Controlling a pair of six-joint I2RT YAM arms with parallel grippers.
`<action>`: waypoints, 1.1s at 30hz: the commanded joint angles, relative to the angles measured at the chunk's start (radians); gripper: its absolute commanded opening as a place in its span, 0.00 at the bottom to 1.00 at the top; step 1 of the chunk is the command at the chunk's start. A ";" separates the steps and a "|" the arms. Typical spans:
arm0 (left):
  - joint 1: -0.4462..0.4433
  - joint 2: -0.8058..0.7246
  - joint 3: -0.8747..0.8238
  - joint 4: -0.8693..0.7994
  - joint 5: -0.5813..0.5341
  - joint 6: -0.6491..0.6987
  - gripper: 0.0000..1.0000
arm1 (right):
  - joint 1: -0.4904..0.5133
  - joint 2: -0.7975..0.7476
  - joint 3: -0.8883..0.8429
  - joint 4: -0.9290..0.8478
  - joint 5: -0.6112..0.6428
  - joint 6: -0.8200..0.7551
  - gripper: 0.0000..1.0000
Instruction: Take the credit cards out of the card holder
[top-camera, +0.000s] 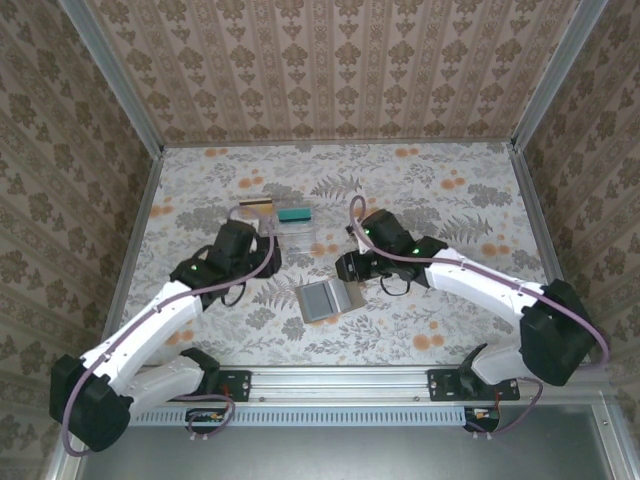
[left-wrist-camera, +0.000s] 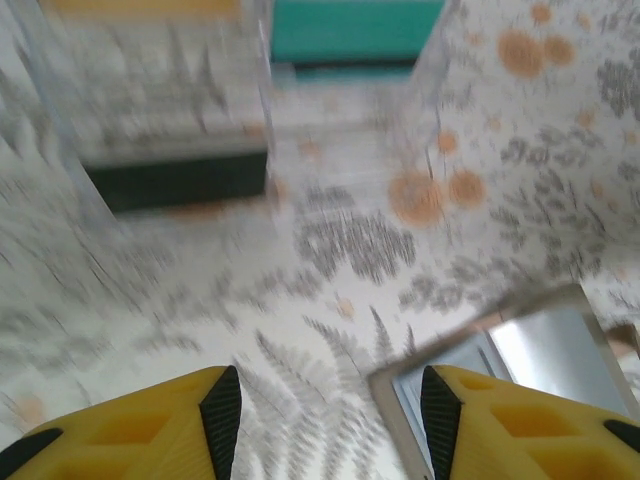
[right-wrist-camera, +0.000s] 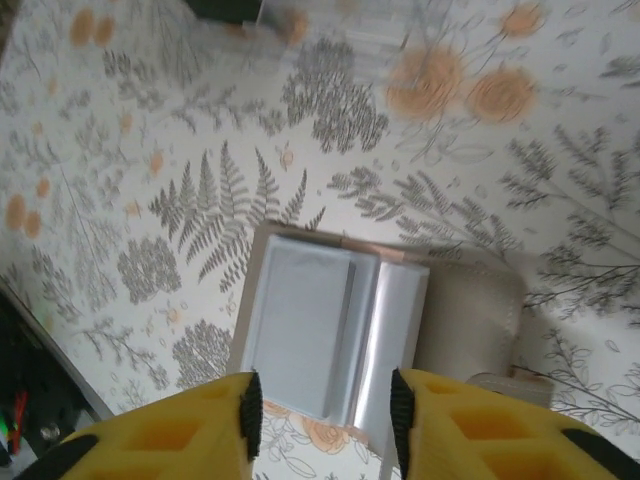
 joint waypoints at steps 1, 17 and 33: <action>-0.054 -0.034 -0.093 0.044 0.026 -0.312 0.53 | 0.041 0.060 0.028 -0.027 -0.007 -0.016 0.37; -0.231 0.029 -0.260 0.339 0.026 -0.577 0.46 | 0.079 0.205 -0.029 -0.065 0.146 -0.029 0.20; -0.245 0.264 -0.247 0.485 0.151 -0.597 0.38 | 0.095 0.231 -0.102 -0.005 0.144 0.037 0.14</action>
